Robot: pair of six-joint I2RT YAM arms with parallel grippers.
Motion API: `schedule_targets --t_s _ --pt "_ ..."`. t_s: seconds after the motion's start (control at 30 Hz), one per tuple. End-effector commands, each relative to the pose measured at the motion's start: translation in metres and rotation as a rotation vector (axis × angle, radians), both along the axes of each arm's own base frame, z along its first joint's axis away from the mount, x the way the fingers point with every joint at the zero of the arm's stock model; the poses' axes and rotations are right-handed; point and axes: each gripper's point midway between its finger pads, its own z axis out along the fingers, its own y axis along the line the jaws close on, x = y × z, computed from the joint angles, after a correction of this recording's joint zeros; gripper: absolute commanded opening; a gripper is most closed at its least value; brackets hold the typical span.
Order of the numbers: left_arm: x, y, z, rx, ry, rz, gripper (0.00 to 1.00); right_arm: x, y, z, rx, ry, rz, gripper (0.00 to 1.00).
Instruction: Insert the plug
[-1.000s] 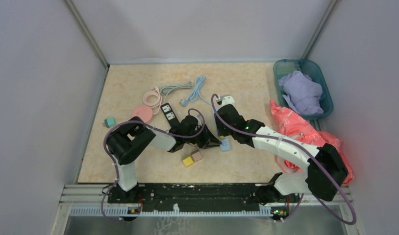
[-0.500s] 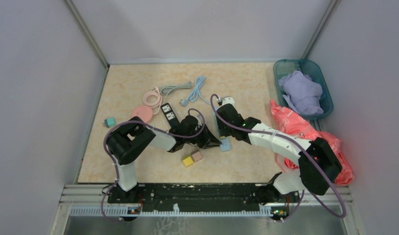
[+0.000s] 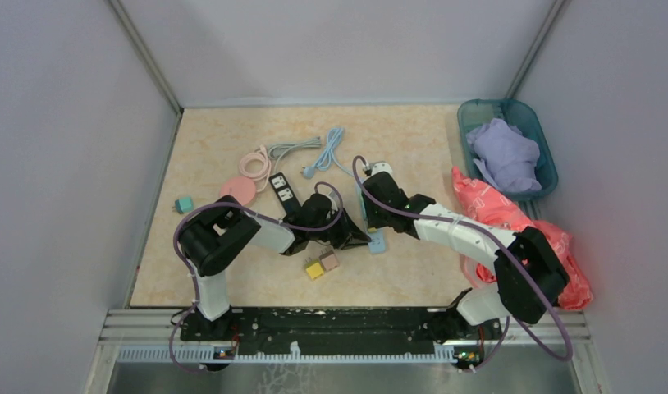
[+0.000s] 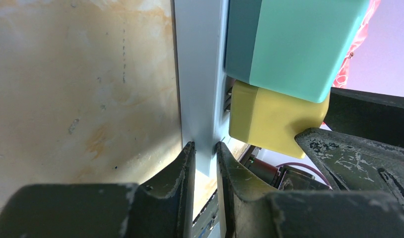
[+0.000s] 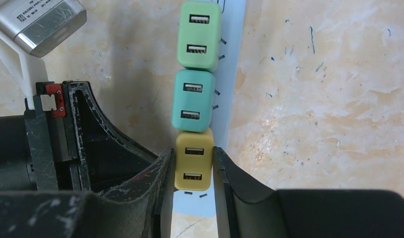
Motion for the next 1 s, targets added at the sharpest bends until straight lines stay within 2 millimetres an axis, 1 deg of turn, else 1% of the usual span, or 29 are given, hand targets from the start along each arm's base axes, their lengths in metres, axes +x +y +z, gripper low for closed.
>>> schedule_targets --t_s 0.0,0.03,0.23,0.33,0.5,0.67,0.8,0.97 --pt "-0.017 0.006 -0.027 0.095 0.045 -0.032 0.25 -0.002 0.004 -0.007 -0.005 0.028 0.035 0.02" --pt "-0.018 0.006 -0.027 0.096 0.045 -0.033 0.25 -0.004 0.001 -0.011 -0.021 0.033 0.041 0.0" --pt "-0.018 0.004 -0.028 0.098 0.048 -0.036 0.25 -0.018 -0.003 -0.028 -0.139 0.044 0.075 0.0" --pt "-0.018 0.004 -0.029 0.1 0.05 -0.039 0.25 -0.023 -0.007 -0.041 -0.181 0.071 0.07 0.0" --pt "-0.018 0.006 -0.028 0.106 0.044 -0.031 0.25 -0.036 -0.013 -0.057 -0.183 0.122 0.067 0.0" --pt "-0.018 0.006 -0.029 0.106 0.048 -0.034 0.25 -0.052 -0.029 -0.073 -0.229 0.191 0.034 0.0" --pt "-0.019 0.006 -0.03 0.11 0.05 -0.033 0.25 -0.065 -0.03 -0.083 -0.208 0.232 0.047 0.0" --pt "-0.019 0.006 -0.03 0.108 0.051 -0.033 0.25 -0.08 -0.031 -0.098 -0.231 0.285 0.068 0.0"
